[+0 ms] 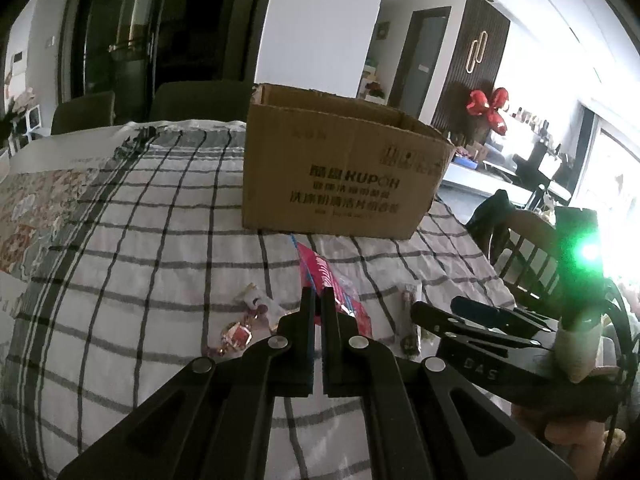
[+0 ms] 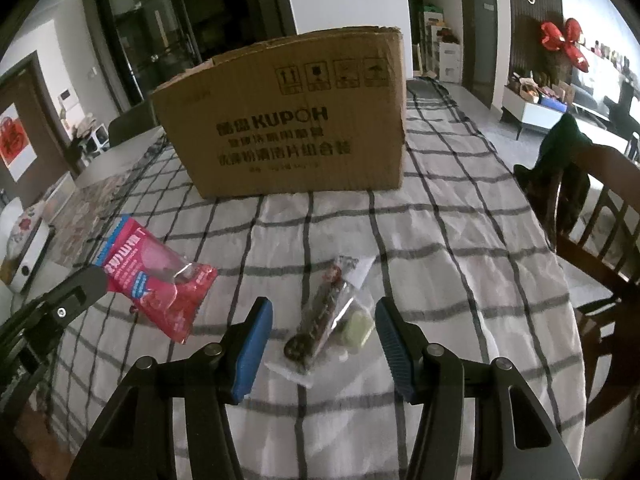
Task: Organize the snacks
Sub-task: 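Hold the pink packet with the left tool while the right tool grasps the dark wrapped bar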
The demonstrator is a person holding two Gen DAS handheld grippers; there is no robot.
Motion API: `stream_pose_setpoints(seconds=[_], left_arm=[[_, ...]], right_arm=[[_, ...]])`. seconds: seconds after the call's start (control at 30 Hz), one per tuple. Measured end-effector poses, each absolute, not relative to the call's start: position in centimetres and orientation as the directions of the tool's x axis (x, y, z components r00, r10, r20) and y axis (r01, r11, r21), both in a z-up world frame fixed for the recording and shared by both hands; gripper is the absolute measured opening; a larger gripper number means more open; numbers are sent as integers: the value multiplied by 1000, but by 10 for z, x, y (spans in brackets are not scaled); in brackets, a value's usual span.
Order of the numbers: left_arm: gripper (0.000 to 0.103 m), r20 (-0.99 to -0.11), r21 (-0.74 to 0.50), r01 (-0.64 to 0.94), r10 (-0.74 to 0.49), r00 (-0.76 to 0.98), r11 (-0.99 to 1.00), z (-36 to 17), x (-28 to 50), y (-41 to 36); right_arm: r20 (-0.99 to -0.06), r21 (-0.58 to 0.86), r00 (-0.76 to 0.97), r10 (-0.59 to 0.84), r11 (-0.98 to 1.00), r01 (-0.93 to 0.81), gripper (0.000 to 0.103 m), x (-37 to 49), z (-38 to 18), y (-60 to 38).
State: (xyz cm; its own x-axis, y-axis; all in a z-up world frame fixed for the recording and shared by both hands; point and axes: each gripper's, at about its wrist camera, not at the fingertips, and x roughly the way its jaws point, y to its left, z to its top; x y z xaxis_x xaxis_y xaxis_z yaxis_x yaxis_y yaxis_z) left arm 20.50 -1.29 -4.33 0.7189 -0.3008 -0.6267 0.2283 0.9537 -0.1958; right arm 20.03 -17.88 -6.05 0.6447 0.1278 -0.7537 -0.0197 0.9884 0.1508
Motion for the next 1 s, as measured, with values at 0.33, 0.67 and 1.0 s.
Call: stream_pose_setpoints(seconds=[0.33, 0.67, 1.0], left_arm=[[4, -634, -171, 241, -293, 716, 955, -51, 222, -20], [4, -643, -171, 243, -295, 707, 955, -55, 233, -23], [4, -642, -168, 247, -296, 707, 954, -54, 234, -26]], right_arm=[[-782, 145, 612, 119, 989, -7, 38, 227, -75, -180], [-801, 112, 592, 90, 994, 0, 31, 238, -87, -176], [-789, 114, 608, 91, 993, -1, 23, 236, -85, -176]])
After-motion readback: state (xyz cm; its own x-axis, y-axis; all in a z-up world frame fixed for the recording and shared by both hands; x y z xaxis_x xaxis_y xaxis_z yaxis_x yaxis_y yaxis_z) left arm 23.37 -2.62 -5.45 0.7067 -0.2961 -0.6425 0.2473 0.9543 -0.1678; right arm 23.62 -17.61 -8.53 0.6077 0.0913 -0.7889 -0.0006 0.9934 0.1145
